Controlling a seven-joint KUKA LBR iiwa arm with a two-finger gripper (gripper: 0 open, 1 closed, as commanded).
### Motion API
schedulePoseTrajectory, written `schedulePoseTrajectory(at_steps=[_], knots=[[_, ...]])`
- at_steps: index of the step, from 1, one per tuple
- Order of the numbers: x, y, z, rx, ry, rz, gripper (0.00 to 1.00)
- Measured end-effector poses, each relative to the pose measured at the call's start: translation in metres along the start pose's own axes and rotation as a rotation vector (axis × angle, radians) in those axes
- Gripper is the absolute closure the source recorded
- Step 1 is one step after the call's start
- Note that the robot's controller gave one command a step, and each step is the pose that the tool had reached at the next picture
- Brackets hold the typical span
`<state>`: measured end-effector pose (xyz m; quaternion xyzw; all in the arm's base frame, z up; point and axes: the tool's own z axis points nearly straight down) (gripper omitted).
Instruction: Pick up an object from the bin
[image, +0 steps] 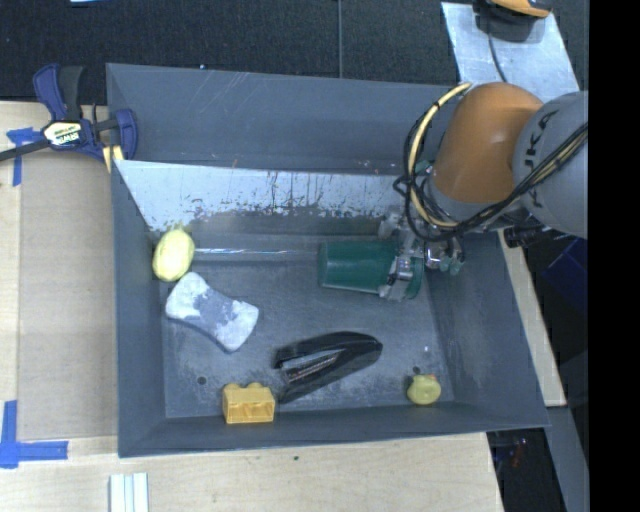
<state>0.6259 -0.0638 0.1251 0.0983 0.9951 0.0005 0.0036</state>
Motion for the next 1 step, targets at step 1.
schedulePoseTrajectory(at_steps=[1], knots=[[0.0025, -0.0026, 0.0555, 0.002, -0.002, 0.003, 0.00]])
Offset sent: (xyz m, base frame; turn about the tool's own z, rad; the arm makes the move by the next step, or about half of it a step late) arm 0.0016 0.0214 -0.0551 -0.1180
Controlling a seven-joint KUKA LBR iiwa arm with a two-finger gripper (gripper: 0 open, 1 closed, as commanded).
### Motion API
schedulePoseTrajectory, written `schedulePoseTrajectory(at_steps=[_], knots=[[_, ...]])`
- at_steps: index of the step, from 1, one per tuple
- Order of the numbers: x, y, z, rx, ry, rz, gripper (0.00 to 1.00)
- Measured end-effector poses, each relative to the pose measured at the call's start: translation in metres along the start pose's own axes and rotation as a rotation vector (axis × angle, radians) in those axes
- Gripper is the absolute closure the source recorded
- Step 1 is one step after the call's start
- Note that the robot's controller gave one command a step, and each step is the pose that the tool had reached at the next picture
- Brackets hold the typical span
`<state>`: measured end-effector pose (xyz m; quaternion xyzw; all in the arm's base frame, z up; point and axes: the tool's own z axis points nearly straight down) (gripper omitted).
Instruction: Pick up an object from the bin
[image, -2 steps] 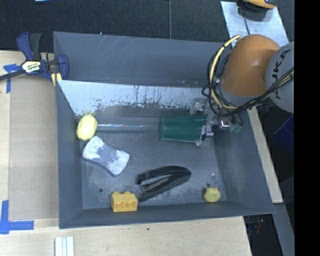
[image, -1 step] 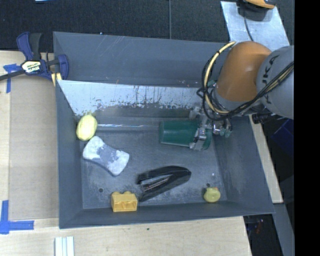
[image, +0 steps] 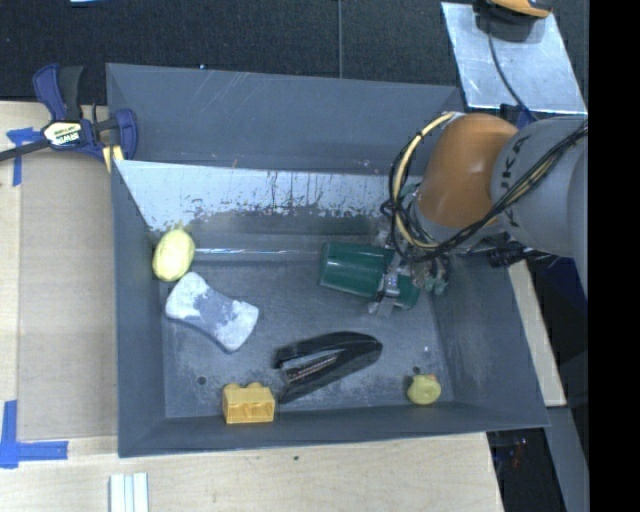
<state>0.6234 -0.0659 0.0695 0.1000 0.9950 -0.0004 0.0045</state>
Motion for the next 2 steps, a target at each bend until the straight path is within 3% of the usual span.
schedulePoseTrajectory(at_steps=[1, 2], knots=[[-0.0013, 0.0218, -0.0029, 0.001, -0.015, -0.119, 1.00], [-0.0013, 0.0218, -0.0029, 0.001, -0.015, -0.119, 1.00]])
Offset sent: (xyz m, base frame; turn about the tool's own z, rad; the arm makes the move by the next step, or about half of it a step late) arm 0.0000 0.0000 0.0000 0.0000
